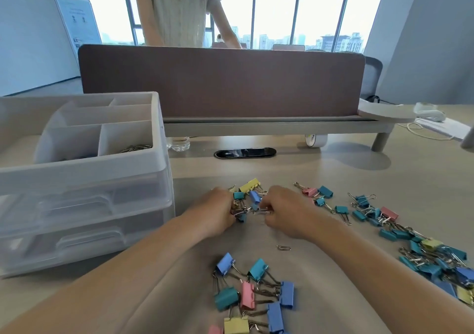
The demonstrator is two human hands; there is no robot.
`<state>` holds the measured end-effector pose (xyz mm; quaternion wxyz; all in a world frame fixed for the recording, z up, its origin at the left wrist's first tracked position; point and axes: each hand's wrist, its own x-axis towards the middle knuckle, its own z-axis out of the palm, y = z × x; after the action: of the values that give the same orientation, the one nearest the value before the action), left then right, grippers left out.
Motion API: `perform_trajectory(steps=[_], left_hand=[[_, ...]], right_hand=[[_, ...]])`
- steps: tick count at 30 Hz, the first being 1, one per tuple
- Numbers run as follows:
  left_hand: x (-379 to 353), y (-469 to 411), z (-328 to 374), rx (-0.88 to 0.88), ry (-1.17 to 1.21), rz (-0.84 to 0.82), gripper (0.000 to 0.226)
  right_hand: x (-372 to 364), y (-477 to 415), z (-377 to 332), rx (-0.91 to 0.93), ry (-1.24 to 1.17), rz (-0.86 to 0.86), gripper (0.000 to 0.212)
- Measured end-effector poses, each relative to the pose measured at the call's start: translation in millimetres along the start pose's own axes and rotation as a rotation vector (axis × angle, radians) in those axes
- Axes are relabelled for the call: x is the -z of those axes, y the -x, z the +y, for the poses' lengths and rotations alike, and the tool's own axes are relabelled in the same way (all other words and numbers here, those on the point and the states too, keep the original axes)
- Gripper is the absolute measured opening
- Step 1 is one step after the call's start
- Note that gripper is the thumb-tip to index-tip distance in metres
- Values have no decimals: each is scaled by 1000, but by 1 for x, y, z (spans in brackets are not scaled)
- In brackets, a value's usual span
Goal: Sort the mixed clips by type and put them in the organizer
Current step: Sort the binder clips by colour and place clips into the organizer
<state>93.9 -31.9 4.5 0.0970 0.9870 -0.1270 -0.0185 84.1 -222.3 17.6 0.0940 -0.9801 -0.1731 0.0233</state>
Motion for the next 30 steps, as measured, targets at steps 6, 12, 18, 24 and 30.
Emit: perform_trajectory(steps=[6,12,18,24,30], left_hand=[[5,3,0,-8,70,-24,21],[12,-4,13,-67,80,-6,11],[4,-10,12,-118,28,-49,11],[-3,-11,8,-155,3,-71,13],[1,-11,9,-174,-11,-105,26]], right_hand=[[3,-30,9,-46,-41,79,40],[4,-53,5,-15,58,-57,34],[6,-56,2,-4,62,-98,24],[2,-58,3,30,67,-32,20],[13,-51,8,19,26,50,20]])
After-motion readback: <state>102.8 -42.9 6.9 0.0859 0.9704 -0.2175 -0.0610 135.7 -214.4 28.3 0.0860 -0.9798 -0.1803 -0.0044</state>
